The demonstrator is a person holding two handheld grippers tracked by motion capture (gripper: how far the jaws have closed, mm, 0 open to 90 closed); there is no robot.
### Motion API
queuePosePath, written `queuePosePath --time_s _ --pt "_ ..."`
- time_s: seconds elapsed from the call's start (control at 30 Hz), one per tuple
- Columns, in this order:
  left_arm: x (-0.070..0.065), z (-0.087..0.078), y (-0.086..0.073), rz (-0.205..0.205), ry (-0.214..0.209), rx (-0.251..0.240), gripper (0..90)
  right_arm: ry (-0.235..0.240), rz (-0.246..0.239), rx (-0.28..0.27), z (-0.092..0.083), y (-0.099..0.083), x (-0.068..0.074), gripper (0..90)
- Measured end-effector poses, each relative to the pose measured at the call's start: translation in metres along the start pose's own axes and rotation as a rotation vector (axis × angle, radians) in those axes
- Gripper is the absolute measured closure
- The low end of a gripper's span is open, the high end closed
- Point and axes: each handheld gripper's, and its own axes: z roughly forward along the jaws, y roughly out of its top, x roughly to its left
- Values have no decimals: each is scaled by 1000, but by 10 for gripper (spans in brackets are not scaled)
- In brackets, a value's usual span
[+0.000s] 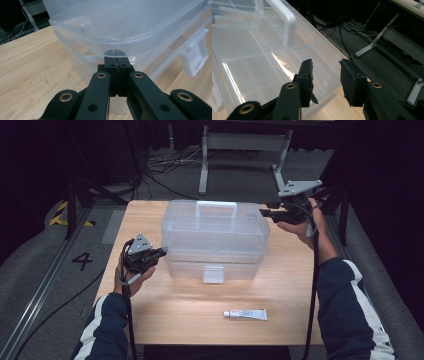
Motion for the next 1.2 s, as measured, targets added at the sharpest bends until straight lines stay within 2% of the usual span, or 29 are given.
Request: queuePosePath --time_s 0.23,0.27,0.47,0.57,0.77,0.93,1.03,1.2 --pt "0 0 1 7 -1 1 900 -34 1 -6 -20 -38 -5 527" --pt "1 -1 1 5 -1 -2 900 -34 1 -6 -20 -38 -5 527" --pt "1 -1 3 10 1 -5 900 -4 -9 -9 -20 -74 4 446" --pt "0 -1 4 12 1 -6 900 15 -14 -1 -17 -85 10 432" --pt "1 -2 6 17 0 -9 900 57 -17 -1 -11 -96 22 445" --pt "2 -2 8 15 0 -15 900 64 -29 -12 -5 -99 30 450" --pt "2 -2 9 13 0 -16 900 73 -16 -32 -5 -101 30 458" --pt "2 -3 9 15 -1 -15 900 88 4 -15 -4 -110 27 452"
